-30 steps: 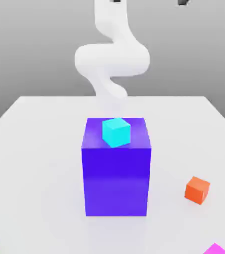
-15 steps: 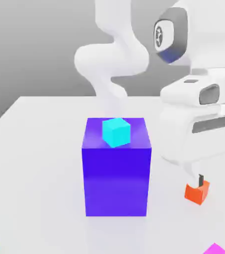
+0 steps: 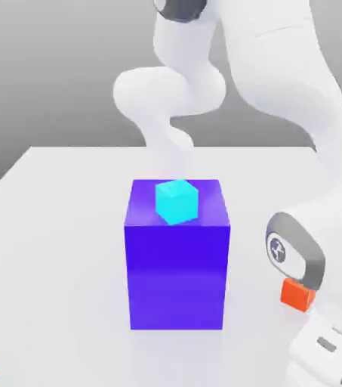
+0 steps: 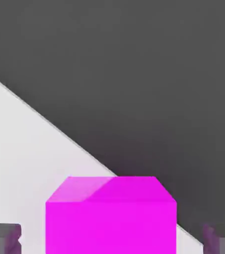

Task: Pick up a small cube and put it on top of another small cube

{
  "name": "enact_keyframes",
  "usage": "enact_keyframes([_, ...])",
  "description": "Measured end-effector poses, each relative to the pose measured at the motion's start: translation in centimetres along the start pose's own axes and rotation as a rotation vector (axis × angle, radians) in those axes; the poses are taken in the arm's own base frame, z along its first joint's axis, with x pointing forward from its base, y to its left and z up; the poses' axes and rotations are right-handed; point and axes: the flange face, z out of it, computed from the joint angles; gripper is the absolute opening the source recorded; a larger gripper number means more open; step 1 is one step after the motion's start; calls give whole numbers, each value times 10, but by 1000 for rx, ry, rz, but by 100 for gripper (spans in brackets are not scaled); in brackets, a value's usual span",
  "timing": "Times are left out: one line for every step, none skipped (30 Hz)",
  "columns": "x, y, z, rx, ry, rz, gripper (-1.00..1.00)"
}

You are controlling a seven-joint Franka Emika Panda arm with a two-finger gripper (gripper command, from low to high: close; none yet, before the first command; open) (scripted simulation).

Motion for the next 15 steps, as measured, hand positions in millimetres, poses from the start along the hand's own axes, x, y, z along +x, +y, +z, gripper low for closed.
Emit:
enact_keyframes([0,0,0,0,0,0,-100])
enact_keyframes([0,0,0,0,0,0,-100])
enact_keyframes([0,0,6,0,-1,0,-100])
enact_keyframes([0,0,1,0,-1,-1,-100])
enact_keyframes([0,0,-9,0,-1,-1,-100])
enact_keyframes([0,0,-22,0,-1,-1,-100])
enact_keyframes([0,0,-36,0,-1,-1,-100])
enact_keyframes([1,3,-49,-1,-2,3,-100])
enact_keyframes([8,18,-53,-5,-6,24,-100])
enact_keyframes([17,37,-54,-11,-12,50,-100])
enact_keyframes([26,58,-54,-16,-18,79,-100])
enact_keyframes([34,81,-54,-21,-24,108,-100])
enact_keyframes([42,103,-54,-24,-29,138,-100])
enact_keyframes([48,127,-55,-28,-34,169,-100])
enact_keyframes([54,151,-55,-30,-38,199,-100])
